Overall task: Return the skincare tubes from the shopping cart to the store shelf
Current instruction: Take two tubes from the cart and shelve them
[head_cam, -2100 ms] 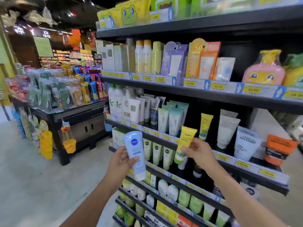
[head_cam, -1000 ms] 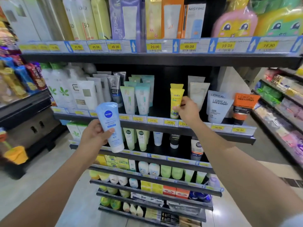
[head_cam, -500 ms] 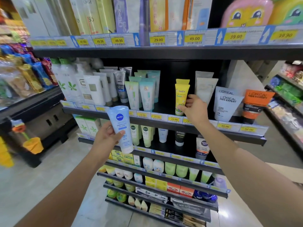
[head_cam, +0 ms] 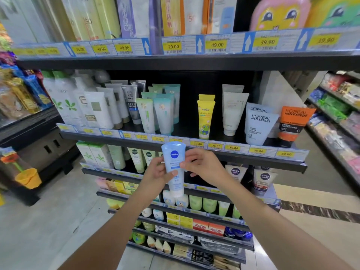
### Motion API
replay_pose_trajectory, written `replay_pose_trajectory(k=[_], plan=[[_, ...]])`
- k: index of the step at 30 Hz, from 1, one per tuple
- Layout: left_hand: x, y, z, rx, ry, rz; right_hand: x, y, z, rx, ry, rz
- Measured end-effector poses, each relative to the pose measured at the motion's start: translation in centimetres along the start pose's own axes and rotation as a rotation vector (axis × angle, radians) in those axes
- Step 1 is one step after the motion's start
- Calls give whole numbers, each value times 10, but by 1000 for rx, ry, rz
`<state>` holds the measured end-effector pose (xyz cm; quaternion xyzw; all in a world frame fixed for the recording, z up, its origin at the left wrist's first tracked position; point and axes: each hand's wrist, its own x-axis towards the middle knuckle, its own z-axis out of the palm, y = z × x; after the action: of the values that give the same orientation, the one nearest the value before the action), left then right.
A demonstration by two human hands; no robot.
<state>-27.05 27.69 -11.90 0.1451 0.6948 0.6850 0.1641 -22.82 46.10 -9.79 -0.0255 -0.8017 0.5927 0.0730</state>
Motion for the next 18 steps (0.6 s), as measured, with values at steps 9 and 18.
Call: replay_pose_trajectory(k=[9,18], plan=[[29,-48,21,183,-151,33,-3,44,-12,-157,71,20],[69,-162,-5,1399,-125,352,-12,102,-11,-234,341,55]])
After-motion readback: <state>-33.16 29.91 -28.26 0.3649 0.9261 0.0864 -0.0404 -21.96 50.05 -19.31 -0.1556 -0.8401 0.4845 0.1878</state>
